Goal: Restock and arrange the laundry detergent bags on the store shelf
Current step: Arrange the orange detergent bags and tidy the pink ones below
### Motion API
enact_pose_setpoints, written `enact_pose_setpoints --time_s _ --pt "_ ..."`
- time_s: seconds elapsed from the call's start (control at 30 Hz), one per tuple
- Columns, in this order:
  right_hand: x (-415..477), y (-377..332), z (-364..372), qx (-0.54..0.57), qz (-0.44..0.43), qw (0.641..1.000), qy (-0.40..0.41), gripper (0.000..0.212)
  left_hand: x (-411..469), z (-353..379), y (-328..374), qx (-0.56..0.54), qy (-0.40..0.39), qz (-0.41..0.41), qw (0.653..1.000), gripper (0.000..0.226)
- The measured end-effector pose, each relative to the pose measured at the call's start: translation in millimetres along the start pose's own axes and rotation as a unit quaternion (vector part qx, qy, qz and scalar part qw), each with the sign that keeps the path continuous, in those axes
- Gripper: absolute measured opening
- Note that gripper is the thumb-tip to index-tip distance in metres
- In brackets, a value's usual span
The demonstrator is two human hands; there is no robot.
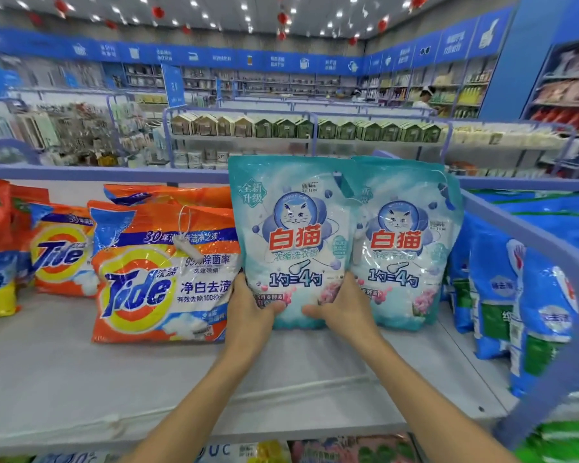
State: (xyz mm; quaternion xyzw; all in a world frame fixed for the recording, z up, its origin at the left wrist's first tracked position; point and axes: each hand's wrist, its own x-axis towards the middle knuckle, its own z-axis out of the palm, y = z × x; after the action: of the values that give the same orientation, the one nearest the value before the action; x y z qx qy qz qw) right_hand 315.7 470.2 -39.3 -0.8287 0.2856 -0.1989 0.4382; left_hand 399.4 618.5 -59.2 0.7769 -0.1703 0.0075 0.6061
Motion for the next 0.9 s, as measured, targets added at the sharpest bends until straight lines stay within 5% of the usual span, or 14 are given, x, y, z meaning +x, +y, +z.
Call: enact_pose_setpoints --time_s 0.3,0.47,0.9 --pt "11 3 7 -0.055 0.002 0.998 0.028 0.074 12 6 -1 0.053 -0.034 0.004 0.998 0.077" --pt "-9 11 10 -0.103 -0.068 0.988 0.095 0.067 3 5 -4 0.094 -0.031 0.017 0.995 0.074" --pt "-39 21 -9 -0.156 -0.09 0.983 0.027 0.07 -19 -8 -2 0.15 -0.071 0.044 0.985 0.086"
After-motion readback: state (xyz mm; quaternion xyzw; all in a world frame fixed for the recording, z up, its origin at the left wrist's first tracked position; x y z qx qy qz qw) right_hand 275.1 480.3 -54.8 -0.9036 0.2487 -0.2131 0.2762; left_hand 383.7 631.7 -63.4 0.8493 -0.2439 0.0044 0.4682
